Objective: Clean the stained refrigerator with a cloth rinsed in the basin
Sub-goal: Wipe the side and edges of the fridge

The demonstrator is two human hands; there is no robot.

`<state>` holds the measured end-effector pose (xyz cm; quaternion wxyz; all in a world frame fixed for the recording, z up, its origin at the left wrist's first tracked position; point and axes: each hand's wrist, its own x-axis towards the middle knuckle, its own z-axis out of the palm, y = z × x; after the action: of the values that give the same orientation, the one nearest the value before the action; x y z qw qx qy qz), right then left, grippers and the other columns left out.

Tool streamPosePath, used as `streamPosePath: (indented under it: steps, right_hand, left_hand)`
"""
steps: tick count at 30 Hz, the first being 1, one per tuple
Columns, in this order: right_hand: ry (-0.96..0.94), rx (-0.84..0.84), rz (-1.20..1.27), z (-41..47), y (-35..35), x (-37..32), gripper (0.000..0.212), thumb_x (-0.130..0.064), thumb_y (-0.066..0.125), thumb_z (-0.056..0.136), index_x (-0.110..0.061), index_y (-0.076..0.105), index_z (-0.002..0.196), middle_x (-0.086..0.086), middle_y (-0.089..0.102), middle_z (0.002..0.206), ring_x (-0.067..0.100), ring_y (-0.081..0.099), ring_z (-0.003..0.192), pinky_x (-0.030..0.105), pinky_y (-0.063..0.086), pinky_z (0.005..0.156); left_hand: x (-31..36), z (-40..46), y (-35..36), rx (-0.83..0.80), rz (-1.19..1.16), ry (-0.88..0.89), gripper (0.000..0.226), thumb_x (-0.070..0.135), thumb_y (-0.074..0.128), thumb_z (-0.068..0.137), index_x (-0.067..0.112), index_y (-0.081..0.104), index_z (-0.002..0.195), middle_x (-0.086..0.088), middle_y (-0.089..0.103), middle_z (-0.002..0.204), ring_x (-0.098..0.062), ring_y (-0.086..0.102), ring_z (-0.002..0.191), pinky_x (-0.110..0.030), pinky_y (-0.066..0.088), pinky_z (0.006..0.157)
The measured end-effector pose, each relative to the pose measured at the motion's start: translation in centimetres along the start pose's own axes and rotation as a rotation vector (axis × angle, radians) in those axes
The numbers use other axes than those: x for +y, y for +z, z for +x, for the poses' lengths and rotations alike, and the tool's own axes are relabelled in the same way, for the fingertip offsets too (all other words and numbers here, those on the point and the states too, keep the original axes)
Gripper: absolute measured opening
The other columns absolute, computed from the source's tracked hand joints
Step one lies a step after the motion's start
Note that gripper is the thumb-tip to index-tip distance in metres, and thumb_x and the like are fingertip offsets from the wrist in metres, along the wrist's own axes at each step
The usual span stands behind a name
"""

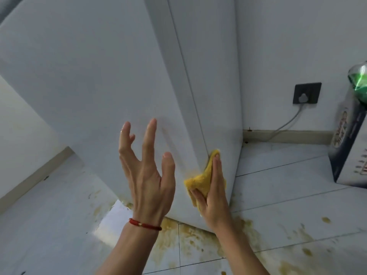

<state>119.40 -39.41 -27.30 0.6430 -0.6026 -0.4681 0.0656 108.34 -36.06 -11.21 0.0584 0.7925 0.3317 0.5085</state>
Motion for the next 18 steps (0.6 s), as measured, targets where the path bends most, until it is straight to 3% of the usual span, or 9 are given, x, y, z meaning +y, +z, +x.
streamPosePath:
  steps: [3, 5, 8, 10, 12, 14, 16, 18]
  right_hand:
    - [0.217, -0.045, 0.026, -3.8, 0.5, 3.9, 0.095, -0.057, 0.055, 0.097, -0.048, -0.016, 0.16, -0.02, -0.012, 0.172, 0.01, -0.001, 0.16, 0.059, 0.02, 0.126]
    - [0.263, -0.035, 0.035, -4.9, 0.9, 4.0, 0.091, -0.061, 0.049, 0.098, -0.048, -0.018, 0.159, -0.022, -0.013, 0.171, 0.006, -0.004, 0.159, 0.057, 0.017, 0.128]
    - [0.185, 0.004, 0.047, -3.5, 0.9, 0.9, 0.085, -0.056, 0.042, 0.103, -0.034, -0.012, 0.164, -0.016, -0.012, 0.172, 0.008, -0.007, 0.159, 0.054, 0.01, 0.13]
    - [0.075, 0.025, 0.038, -0.5, 0.4, -2.1, 0.083, -0.051, 0.043, 0.104, -0.023, -0.006, 0.165, -0.01, -0.01, 0.174, 0.012, -0.008, 0.16, 0.044, 0.002, 0.131]
    - [0.0, 0.03, 0.035, 1.5, 0.1, -3.6, 0.082, -0.046, 0.047, 0.104, -0.02, -0.001, 0.165, -0.005, -0.01, 0.174, 0.015, -0.009, 0.16, 0.041, 0.0, 0.13]
    - [-0.004, 0.028, 0.044, 1.0, 0.3, -2.4, 0.084, -0.043, 0.053, 0.103, -0.021, 0.0, 0.165, -0.004, -0.008, 0.174, 0.016, -0.009, 0.16, 0.044, 0.002, 0.13]
    - [0.052, 0.019, 0.071, -0.9, 1.0, 0.3, 0.088, -0.041, 0.056, 0.103, -0.021, -0.001, 0.165, -0.005, -0.008, 0.174, 0.016, -0.008, 0.16, 0.044, 0.003, 0.13]
    - [0.144, 0.018, 0.088, -3.3, 1.6, 3.0, 0.091, -0.046, 0.056, 0.101, -0.022, -0.004, 0.165, -0.008, -0.01, 0.174, 0.013, -0.008, 0.16, 0.037, 0.001, 0.129]
  left_hand:
    - [-0.7, -1.1, 0.4, -0.039, 0.003, 0.004, 0.063, 0.019, 0.054, 0.093, 0.025, 0.039, 0.154, -0.009, 0.016, 0.16, -0.027, 0.031, 0.143, -0.055, 0.035, 0.115]
    - [-1.0, -1.4, 0.6, -0.049, 0.004, -0.003, 0.066, 0.016, 0.053, 0.09, 0.024, 0.038, 0.154, -0.01, 0.017, 0.159, -0.025, 0.031, 0.141, -0.054, 0.036, 0.114]
    - [-0.5, -1.6, 0.4, -0.038, -0.012, -0.028, 0.081, 0.003, 0.05, 0.076, 0.019, 0.037, 0.154, -0.012, 0.02, 0.157, -0.009, 0.028, 0.14, -0.046, 0.034, 0.117]
    - [-0.4, -1.7, 0.1, -0.004, -0.011, -0.007, 0.085, -0.003, 0.048, 0.069, 0.011, 0.038, 0.153, -0.017, 0.027, 0.151, -0.002, 0.028, 0.137, -0.034, 0.031, 0.117]
    - [-0.8, -2.2, 0.3, 0.014, 0.006, 0.029, 0.083, -0.006, 0.049, 0.067, 0.005, 0.041, 0.148, -0.021, 0.034, 0.142, -0.019, 0.038, 0.136, -0.031, 0.034, 0.113]
    - [-1.2, -3.4, 1.1, -0.015, 0.013, -0.005, 0.081, -0.01, 0.053, 0.066, 0.004, 0.042, 0.145, -0.019, 0.035, 0.136, -0.034, 0.044, 0.127, -0.04, 0.04, 0.108]
    - [-1.2, -4.7, 1.9, -0.052, 0.014, -0.088, 0.08, -0.014, 0.057, 0.066, 0.008, 0.042, 0.142, -0.015, 0.034, 0.134, -0.031, 0.046, 0.123, -0.041, 0.043, 0.105]
    - [-0.8, -6.1, 2.4, -0.09, 0.009, -0.189, 0.077, -0.014, 0.058, 0.069, 0.012, 0.041, 0.14, -0.012, 0.034, 0.133, -0.023, 0.046, 0.12, -0.027, 0.044, 0.1]
